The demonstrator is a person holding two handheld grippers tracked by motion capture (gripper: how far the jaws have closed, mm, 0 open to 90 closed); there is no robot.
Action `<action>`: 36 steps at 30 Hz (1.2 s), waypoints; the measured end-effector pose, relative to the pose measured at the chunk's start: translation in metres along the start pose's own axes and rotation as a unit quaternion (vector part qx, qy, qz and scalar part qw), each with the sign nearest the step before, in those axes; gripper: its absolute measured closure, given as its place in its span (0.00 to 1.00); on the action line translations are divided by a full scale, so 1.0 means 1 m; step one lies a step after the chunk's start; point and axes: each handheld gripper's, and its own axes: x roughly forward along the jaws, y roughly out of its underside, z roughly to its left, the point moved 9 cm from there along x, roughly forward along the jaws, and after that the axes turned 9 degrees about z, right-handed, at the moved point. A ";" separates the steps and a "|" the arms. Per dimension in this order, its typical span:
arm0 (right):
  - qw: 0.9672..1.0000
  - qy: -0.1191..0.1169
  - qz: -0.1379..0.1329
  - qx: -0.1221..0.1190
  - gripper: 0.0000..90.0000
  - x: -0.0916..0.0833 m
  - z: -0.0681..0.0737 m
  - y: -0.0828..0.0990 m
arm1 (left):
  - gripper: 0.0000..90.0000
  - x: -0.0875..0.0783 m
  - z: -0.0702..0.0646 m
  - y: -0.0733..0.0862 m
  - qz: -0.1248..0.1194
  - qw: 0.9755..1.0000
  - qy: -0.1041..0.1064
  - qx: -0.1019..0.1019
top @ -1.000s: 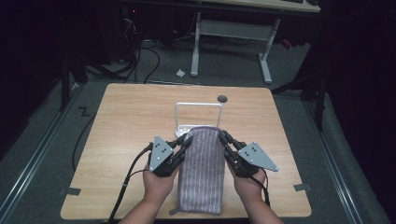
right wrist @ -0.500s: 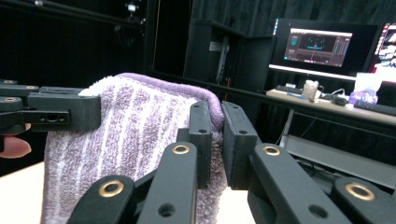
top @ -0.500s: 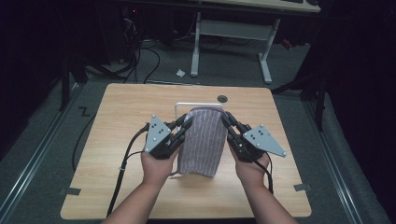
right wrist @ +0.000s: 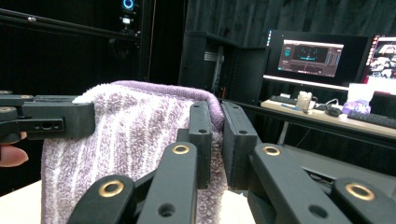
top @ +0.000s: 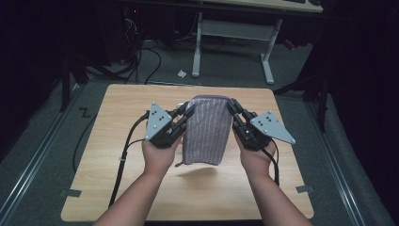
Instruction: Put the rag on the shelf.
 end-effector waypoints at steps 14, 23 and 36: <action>1.000 0.012 0.015 -0.003 0.93 0.035 -0.016 -0.014 | 0.88 0.032 0.033 -0.014 0.021 0.999 -0.023 0.026; 0.999 0.021 0.030 0.003 0.93 0.079 -0.036 -0.017 | 0.87 0.061 0.065 -0.023 0.035 0.999 -0.038 0.015; 0.998 0.028 0.055 0.008 0.93 0.133 -0.061 -0.014 | 0.87 0.105 0.108 -0.024 0.049 0.997 -0.039 -0.046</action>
